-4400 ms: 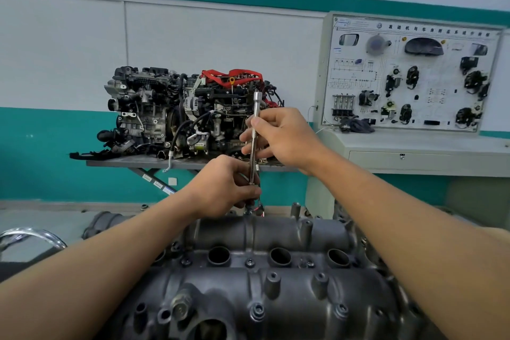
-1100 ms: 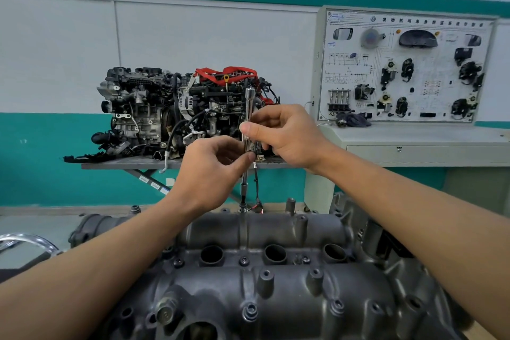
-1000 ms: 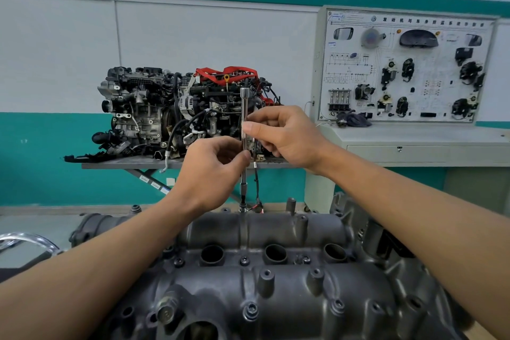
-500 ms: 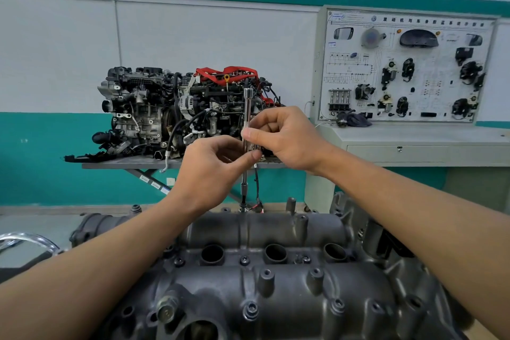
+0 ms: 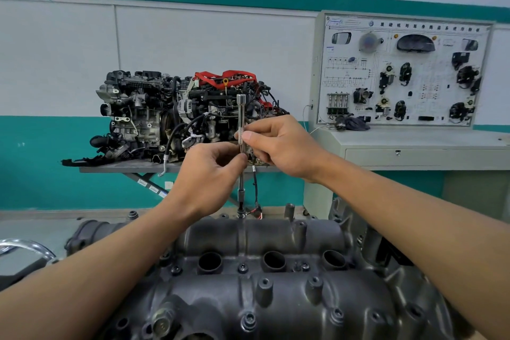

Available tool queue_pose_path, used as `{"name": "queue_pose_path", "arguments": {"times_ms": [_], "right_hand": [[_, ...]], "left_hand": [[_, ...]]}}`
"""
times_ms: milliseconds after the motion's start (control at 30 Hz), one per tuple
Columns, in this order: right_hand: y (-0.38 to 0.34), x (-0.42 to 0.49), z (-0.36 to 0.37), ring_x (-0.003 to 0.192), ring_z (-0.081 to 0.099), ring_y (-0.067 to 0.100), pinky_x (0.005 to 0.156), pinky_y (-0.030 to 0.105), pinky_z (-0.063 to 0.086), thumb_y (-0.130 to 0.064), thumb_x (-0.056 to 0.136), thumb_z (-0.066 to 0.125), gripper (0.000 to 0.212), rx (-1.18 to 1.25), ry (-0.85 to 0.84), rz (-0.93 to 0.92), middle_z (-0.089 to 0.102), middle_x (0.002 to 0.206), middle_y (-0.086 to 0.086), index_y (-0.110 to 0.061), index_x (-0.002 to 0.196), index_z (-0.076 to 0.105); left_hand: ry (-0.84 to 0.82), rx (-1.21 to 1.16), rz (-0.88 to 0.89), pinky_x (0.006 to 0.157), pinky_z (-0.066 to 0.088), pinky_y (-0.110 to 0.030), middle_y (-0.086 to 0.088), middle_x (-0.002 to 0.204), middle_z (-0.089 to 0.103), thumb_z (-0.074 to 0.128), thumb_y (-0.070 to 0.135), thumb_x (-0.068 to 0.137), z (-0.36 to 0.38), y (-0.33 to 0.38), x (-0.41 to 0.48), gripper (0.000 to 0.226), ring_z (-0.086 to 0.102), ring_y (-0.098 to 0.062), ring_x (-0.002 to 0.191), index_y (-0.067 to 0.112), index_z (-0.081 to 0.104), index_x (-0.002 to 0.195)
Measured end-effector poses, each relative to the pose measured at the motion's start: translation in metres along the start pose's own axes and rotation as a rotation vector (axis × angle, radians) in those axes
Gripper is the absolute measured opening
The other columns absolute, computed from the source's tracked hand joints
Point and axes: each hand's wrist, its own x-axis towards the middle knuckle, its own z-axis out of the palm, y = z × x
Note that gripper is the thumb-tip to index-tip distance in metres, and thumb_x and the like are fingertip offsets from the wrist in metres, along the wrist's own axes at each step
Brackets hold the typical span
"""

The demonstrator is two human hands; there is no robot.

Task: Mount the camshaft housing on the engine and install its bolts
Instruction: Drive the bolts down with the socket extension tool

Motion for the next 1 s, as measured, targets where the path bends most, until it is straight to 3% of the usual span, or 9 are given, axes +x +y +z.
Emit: {"name": "queue_pose_path", "arguments": {"times_ms": [133,233,300,533,667,733,867,933,1000], "right_hand": [[0.0008,0.0003,0.0009,0.041,0.036,0.004,0.046,0.014,0.034,-0.009,0.099,0.056,0.018,0.011,0.016,-0.009,0.047,0.044,-0.011,-0.013,0.089,0.07],[0.0018,-0.0004,0.001,0.039,0.047,-0.001,0.048,0.009,0.04,-0.01,0.098,0.058,0.018,0.004,0.027,-0.029,0.053,0.042,-0.013,-0.016,0.085,0.069],[0.0018,-0.0006,0.0002,0.04,0.05,-0.001,0.048,0.007,0.041,-0.014,0.096,0.062,0.016,-0.038,0.055,-0.042,0.055,0.043,-0.013,-0.019,0.083,0.07],[0.0009,-0.0001,0.0,0.039,0.037,0.001,0.045,0.009,0.035,-0.018,0.093,0.067,0.013,-0.043,0.102,-0.043,0.049,0.042,-0.011,-0.015,0.082,0.071],[0.0006,-0.0008,0.002,0.047,0.033,0.01,0.047,0.016,0.03,-0.012,0.1,0.056,0.016,0.046,-0.007,-0.003,0.042,0.049,-0.001,-0.001,0.101,0.067],[-0.0002,-0.0018,0.0051,0.049,0.033,0.013,0.047,0.021,0.028,-0.01,0.101,0.053,0.02,0.038,-0.029,0.0,0.041,0.052,0.004,0.004,0.098,0.067],[-0.0005,-0.0035,0.0056,0.039,0.044,-0.001,0.046,0.008,0.036,-0.009,0.099,0.057,0.028,0.014,-0.006,-0.038,0.052,0.042,-0.013,-0.014,0.073,0.067],[-0.0006,-0.003,0.0047,0.036,0.046,-0.002,0.045,0.006,0.037,-0.014,0.096,0.063,0.027,-0.022,0.029,-0.058,0.055,0.042,-0.013,-0.019,0.07,0.067],[0.0007,-0.0016,0.0053,0.036,0.041,0.0,0.042,0.01,0.034,-0.021,0.092,0.069,0.028,-0.058,0.073,-0.062,0.056,0.043,-0.008,-0.023,0.064,0.067]], "left_hand": [[-0.003,0.015,-0.007,0.076,0.057,-0.046,-0.007,0.082,0.076,0.063,0.019,0.096,0.0011,-0.0024,0.0001,0.018,0.07,-0.029,0.083,0.02,0.078,0.087],[0.007,-0.008,0.001,0.062,0.054,-0.02,0.007,0.075,0.076,0.073,0.029,0.088,0.0006,-0.0024,-0.0009,0.007,0.069,-0.005,0.069,0.026,0.077,0.083],[0.044,0.036,-0.005,0.059,0.049,-0.015,0.005,0.068,0.073,0.08,0.033,0.081,-0.0002,-0.0031,0.0,0.015,0.063,-0.001,0.062,0.019,0.076,0.08],[0.074,0.073,0.004,0.062,0.055,-0.022,0.001,0.07,0.074,0.078,0.026,0.084,-0.0013,-0.0033,0.0022,0.011,0.068,-0.015,0.067,0.016,0.076,0.079],[-0.01,0.065,0.035,0.075,0.057,-0.031,0.003,0.082,0.077,0.065,0.014,0.095,-0.0001,-0.0024,0.0005,0.014,0.07,-0.016,0.079,0.02,0.077,0.091],[-0.041,0.034,0.028,0.082,0.057,-0.036,0.001,0.089,0.078,0.06,0.011,0.097,-0.0003,-0.0016,0.0003,0.019,0.072,-0.019,0.087,0.02,0.077,0.095],[-0.025,0.021,0.006,0.081,0.057,-0.047,-0.006,0.088,0.078,0.065,0.022,0.095,0.0006,-0.0015,-0.0003,0.014,0.072,-0.029,0.089,0.016,0.078,0.096],[0.019,0.045,-0.004,0.075,0.059,-0.041,-0.002,0.079,0.077,0.073,0.03,0.088,-0.0005,-0.002,-0.0001,0.015,0.072,-0.022,0.079,0.016,0.079,0.088],[0.052,0.06,-0.017,0.066,0.058,-0.027,0.002,0.071,0.075,0.08,0.033,0.081,-0.0024,-0.0033,0.0012,0.018,0.069,-0.011,0.067,0.016,0.077,0.08]]}}
